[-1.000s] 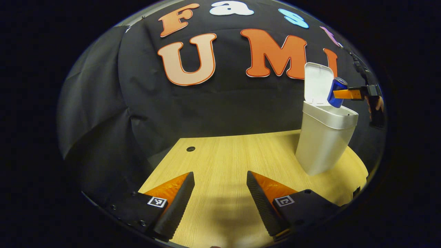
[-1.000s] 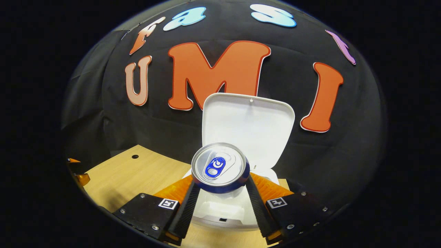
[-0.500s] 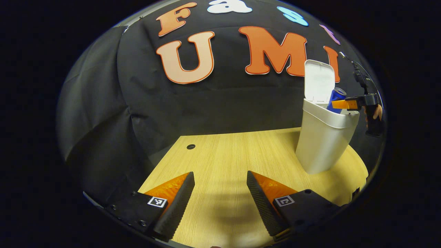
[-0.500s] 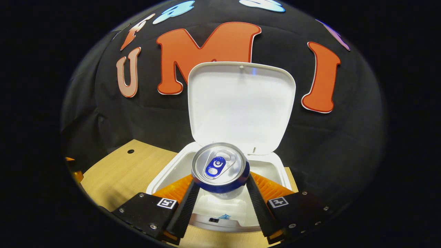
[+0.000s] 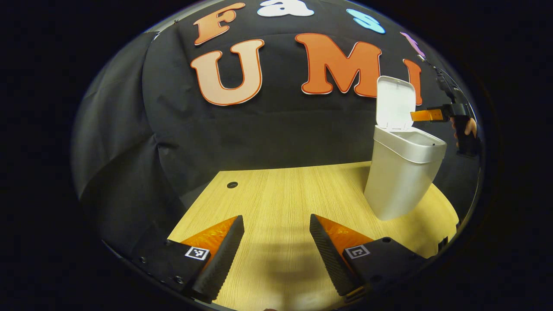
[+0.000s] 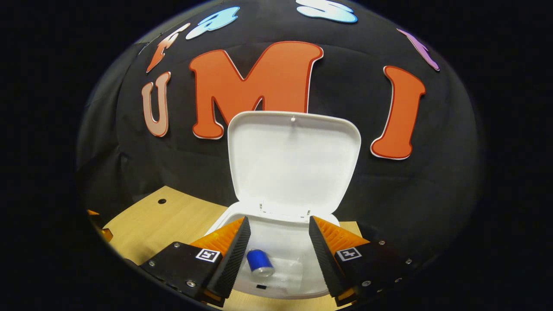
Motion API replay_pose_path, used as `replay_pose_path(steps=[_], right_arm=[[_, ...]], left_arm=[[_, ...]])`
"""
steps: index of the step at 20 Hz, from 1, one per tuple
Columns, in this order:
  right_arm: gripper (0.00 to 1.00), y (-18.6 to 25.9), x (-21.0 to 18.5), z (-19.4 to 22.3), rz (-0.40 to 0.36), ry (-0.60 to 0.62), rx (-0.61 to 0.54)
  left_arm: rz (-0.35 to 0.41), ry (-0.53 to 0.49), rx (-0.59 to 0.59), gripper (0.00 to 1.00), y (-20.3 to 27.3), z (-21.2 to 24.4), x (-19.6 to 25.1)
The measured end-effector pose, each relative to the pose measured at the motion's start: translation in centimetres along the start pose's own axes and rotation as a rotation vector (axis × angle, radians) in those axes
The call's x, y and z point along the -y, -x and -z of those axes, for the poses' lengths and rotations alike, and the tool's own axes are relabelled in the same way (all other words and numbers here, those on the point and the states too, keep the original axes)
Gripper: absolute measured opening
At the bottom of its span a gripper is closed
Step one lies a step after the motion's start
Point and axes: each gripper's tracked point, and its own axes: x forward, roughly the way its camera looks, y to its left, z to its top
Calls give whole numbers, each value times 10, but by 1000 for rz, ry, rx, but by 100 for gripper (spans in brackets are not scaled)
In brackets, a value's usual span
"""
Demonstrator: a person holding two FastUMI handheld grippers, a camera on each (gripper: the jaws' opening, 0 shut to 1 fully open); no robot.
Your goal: Press the lid of the desktop garbage bin to open it, pick up the crumpled paper on the desktop and throw it into the bin, then pick up the pop can on the desktop and drop it into the bin, and finally close the garbage bin lid.
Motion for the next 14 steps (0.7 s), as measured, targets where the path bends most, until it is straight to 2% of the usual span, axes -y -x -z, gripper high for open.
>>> replay_pose_path(steps=[14], right_arm=[[83, 4, 16, -124, 70, 69, 145]], left_arm=[[-31, 61, -18, 97, -8, 20, -25]])
